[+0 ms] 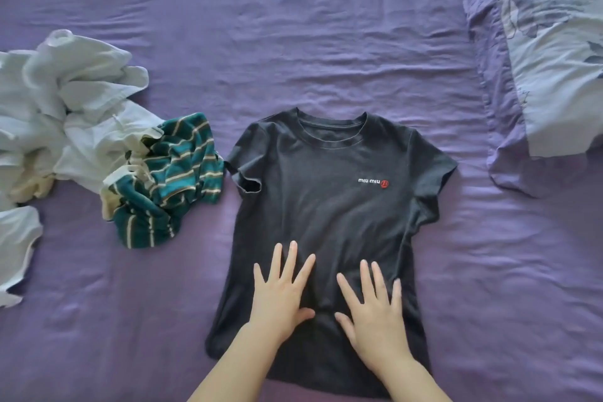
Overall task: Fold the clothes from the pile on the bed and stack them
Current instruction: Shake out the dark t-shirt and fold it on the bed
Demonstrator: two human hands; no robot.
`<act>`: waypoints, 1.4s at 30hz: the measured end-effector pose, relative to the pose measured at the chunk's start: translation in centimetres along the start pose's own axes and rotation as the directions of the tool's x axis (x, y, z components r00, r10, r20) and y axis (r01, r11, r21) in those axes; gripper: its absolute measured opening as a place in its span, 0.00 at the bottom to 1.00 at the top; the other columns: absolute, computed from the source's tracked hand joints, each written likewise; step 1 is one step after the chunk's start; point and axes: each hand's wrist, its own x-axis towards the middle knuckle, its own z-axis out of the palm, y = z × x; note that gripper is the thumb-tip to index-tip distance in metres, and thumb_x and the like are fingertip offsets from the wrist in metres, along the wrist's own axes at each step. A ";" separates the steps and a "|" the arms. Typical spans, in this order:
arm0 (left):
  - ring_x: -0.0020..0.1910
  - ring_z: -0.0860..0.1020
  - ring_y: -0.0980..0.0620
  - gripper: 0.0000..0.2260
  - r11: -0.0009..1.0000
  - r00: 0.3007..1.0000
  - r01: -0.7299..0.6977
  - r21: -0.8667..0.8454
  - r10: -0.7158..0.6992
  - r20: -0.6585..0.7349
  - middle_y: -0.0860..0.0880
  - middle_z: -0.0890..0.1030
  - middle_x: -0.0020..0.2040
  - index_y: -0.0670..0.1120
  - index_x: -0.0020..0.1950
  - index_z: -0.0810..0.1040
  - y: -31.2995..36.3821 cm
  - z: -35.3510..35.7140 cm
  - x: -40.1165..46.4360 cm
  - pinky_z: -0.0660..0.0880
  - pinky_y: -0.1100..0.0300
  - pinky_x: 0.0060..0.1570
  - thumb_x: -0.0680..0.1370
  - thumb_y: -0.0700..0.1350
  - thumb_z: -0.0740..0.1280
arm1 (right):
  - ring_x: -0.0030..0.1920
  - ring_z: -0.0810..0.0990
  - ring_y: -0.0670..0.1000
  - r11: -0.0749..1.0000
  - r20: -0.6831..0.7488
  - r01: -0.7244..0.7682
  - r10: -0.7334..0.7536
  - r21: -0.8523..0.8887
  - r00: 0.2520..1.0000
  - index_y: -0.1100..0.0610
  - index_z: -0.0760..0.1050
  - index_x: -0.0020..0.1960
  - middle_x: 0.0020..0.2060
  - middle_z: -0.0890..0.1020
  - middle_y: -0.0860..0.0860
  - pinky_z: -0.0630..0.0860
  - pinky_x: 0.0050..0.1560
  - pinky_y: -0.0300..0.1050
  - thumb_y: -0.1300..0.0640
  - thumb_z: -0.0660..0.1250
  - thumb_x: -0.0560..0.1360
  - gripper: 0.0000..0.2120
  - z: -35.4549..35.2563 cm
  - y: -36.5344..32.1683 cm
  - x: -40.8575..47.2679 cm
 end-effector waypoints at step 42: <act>0.37 0.71 0.54 0.10 0.426 0.948 0.233 -0.874 -0.302 0.105 0.50 0.74 0.42 0.51 0.44 0.70 -17.8 3.5 -7.7 0.67 0.66 0.37 0.78 0.36 0.61 | 0.74 0.59 0.59 0.964 -0.073 0.251 -0.257 -0.084 0.964 0.54 0.62 0.73 0.72 0.66 0.55 0.55 0.70 0.63 0.48 0.63 0.76 0.28 1.4 -17.7 10.8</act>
